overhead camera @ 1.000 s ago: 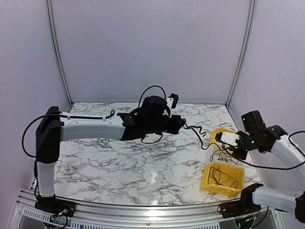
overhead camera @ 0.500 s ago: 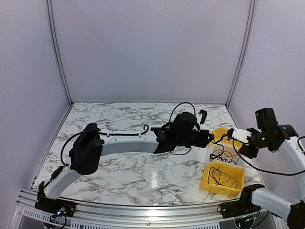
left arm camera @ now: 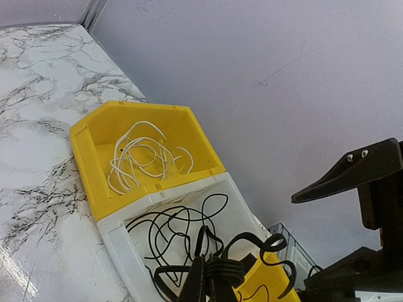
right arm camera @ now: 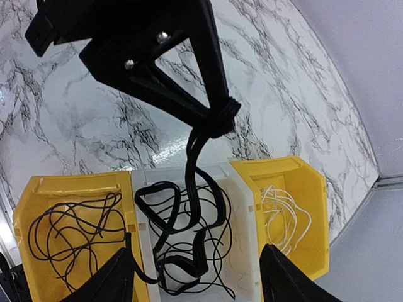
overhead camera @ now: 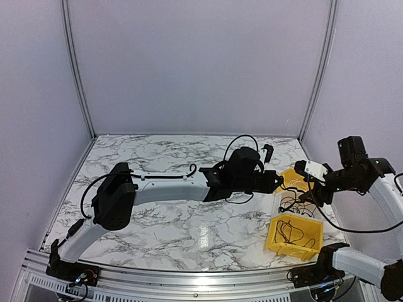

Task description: Untangle the cables

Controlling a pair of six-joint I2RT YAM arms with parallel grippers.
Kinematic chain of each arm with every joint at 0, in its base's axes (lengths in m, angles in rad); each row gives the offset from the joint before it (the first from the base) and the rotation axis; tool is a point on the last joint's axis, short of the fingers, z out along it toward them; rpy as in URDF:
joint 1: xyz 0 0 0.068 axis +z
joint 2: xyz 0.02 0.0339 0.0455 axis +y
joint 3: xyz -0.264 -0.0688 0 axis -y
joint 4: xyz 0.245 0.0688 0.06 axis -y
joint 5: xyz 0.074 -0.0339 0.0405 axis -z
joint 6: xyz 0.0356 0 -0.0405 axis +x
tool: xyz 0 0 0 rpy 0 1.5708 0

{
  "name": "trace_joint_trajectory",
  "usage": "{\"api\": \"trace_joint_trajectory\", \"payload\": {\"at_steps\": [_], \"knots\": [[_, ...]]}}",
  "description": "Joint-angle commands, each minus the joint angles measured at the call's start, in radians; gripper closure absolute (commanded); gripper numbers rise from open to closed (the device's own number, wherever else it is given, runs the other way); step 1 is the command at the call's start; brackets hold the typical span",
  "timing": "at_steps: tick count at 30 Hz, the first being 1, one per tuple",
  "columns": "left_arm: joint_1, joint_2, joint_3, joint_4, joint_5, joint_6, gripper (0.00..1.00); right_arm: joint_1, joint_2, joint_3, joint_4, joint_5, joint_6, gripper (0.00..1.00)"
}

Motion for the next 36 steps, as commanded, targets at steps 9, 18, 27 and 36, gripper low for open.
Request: {"api": "trace_joint_trajectory", "payload": {"at_steps": [9,18,27,36], "knots": [[-0.011,0.012,0.033,0.039,0.067,0.015,1.00,0.010,0.171,-0.009,0.161,-0.176,0.067,0.32],[-0.011,-0.011,0.006,0.055,0.056,0.024,1.00,0.013,0.234,-0.016,0.179,-0.161,0.067,0.72],[-0.010,-0.025,-0.027,0.076,0.049,0.015,0.93,0.011,0.243,-0.002,0.153,-0.117,0.086,1.00],[-0.010,-0.118,-0.177,0.092,0.022,0.042,0.71,-0.019,0.181,0.008,0.102,0.080,0.019,1.00]]}}
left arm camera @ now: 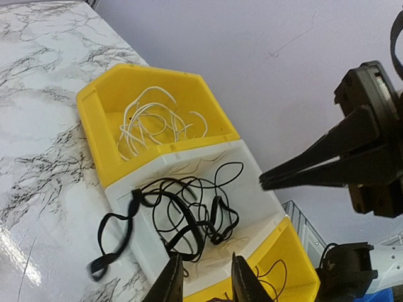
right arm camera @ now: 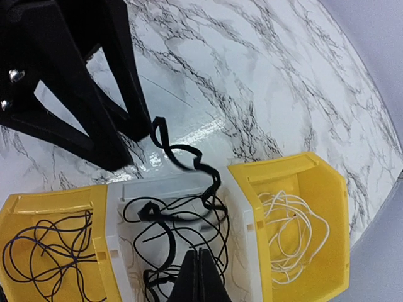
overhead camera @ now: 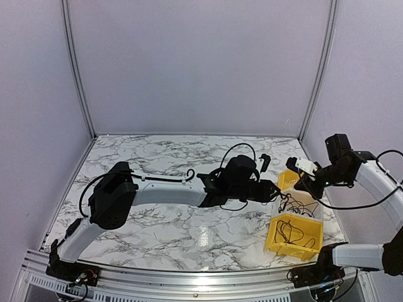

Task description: Untangle the cables

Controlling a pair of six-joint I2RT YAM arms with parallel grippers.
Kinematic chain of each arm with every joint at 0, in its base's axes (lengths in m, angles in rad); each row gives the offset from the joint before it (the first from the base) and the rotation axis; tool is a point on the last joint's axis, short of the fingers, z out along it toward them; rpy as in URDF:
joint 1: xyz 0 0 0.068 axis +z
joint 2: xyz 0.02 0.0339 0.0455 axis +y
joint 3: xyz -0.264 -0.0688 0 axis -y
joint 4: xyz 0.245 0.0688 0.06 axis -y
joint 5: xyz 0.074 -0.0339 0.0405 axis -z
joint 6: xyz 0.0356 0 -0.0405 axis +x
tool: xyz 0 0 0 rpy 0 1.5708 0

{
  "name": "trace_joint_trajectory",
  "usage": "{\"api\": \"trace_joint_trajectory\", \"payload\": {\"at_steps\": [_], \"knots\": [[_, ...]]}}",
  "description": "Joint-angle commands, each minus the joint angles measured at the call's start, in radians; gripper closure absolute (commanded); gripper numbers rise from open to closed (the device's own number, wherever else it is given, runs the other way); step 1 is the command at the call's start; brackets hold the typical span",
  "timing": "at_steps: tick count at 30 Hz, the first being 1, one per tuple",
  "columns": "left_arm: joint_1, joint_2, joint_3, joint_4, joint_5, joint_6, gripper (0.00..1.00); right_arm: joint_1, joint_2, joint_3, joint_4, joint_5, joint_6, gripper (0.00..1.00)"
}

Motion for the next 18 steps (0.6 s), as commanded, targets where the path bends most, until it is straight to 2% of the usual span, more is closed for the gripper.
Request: {"api": "trace_joint_trajectory", "payload": {"at_steps": [1,5,6,8,10,12,18], "knots": [[-0.006,-0.086,-0.050,0.046,-0.017,0.022,0.72,-0.015,-0.041,0.015,-0.044,0.129,-0.045,1.00],[-0.004,-0.067,-0.051,0.055,-0.010,0.013,0.77,-0.014,-0.068,-0.028,-0.048,0.143,-0.063,1.00],[-0.004,-0.069,-0.057,0.056,-0.013,0.007,0.77,-0.014,-0.073,-0.038,-0.037,0.145,-0.062,0.95],[-0.004,-0.094,-0.102,0.057,-0.052,-0.006,0.77,-0.014,-0.071,-0.051,-0.011,0.135,-0.050,0.79],[-0.004,-0.145,-0.192,0.057,-0.127,-0.008,0.73,-0.004,-0.045,-0.050,0.010,0.105,-0.022,0.68],[-0.002,-0.206,-0.293,0.060,-0.205,0.003,0.68,0.022,-0.001,-0.039,0.030,0.077,0.021,0.62],[0.008,-0.402,-0.606,0.063,-0.351,0.007,0.63,0.152,0.158,-0.004,0.132,0.075,0.129,0.57]]}}
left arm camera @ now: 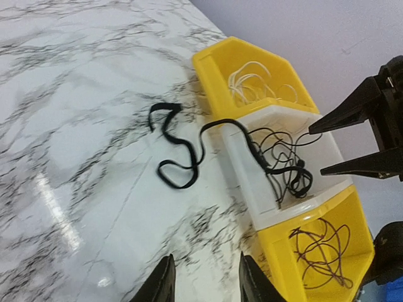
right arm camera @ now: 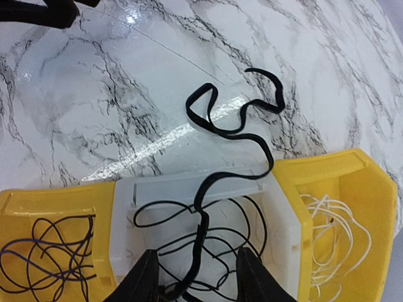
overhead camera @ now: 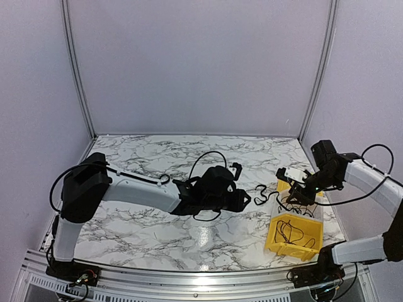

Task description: Untangle the cables

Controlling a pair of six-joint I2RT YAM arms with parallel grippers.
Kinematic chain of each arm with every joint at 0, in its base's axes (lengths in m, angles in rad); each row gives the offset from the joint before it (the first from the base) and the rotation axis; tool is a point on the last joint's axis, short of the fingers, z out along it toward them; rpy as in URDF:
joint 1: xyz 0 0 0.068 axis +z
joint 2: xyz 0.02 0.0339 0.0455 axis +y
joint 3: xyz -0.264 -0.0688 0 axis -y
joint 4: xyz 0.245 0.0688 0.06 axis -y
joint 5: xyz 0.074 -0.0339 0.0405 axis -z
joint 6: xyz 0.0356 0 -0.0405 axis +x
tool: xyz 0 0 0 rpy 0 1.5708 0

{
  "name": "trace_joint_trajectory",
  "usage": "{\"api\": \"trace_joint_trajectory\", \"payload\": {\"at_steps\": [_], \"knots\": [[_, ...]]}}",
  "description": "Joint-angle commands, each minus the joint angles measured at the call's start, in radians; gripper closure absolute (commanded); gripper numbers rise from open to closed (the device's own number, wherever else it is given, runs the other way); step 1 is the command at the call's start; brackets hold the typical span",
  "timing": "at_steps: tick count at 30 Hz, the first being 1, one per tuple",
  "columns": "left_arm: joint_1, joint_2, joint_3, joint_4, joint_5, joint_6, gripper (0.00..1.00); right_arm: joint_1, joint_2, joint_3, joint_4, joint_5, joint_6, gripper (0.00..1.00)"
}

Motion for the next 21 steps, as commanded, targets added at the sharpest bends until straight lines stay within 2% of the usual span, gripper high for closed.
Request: {"api": "trace_joint_trajectory", "payload": {"at_steps": [1,10,21], "knots": [[0.005,-0.160,-0.163,0.022,-0.156,0.008,0.62,0.078,0.100,0.060,0.112,-0.011,0.104,0.56],[0.003,-0.347,-0.426,0.026,-0.185,-0.028,0.61,0.144,0.377,0.185,0.167,-0.025,0.152,0.53],[-0.004,-0.404,-0.521,0.032,-0.187,-0.041,0.63,0.197,0.583,0.271,0.216,-0.007,0.194,0.59]]}}
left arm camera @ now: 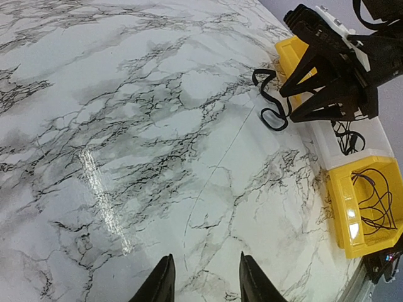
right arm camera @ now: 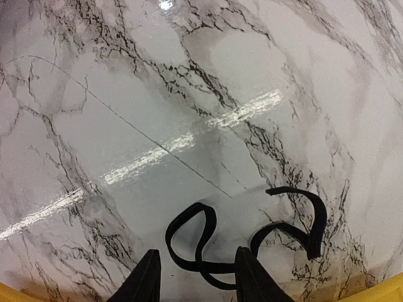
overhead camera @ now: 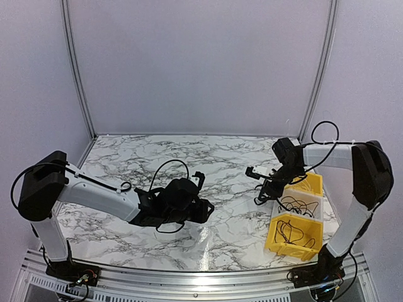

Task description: Untangle the cables

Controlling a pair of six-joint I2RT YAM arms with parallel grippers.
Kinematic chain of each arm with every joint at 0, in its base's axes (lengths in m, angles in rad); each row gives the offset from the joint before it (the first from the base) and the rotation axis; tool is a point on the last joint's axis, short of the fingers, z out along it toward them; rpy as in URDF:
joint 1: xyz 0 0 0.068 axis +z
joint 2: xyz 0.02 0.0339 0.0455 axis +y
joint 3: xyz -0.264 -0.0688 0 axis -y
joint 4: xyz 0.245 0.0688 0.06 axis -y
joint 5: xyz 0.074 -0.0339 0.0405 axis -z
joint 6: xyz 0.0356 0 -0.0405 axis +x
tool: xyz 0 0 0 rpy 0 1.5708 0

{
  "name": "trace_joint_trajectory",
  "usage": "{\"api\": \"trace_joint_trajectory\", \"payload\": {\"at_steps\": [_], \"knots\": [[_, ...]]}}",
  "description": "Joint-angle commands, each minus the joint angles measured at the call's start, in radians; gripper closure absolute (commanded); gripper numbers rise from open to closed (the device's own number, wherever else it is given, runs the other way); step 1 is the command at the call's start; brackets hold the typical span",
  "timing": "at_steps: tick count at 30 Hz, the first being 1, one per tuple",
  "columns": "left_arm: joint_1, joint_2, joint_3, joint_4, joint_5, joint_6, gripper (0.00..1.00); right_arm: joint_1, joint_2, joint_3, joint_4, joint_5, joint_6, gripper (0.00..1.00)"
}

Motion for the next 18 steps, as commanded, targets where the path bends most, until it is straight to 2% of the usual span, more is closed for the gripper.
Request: {"api": "trace_joint_trajectory", "payload": {"at_steps": [1,8,14,18], "knots": [[-0.006,-0.045,-0.009,0.015,-0.011,-0.007,0.64,0.008,0.065,0.052,0.042,0.018,0.032,0.60],[-0.006,-0.042,-0.013,0.016,-0.007,-0.006,0.65,0.010,0.105,0.069,0.035,0.022,0.033,0.74],[-0.006,-0.023,-0.008,0.021,0.001,-0.008,0.65,0.010,0.075,0.065,0.025,0.034,0.038,0.98],[-0.006,-0.012,-0.003,0.027,0.015,-0.013,0.66,0.009,0.005,0.062,0.000,0.046,0.043,1.00]]}}
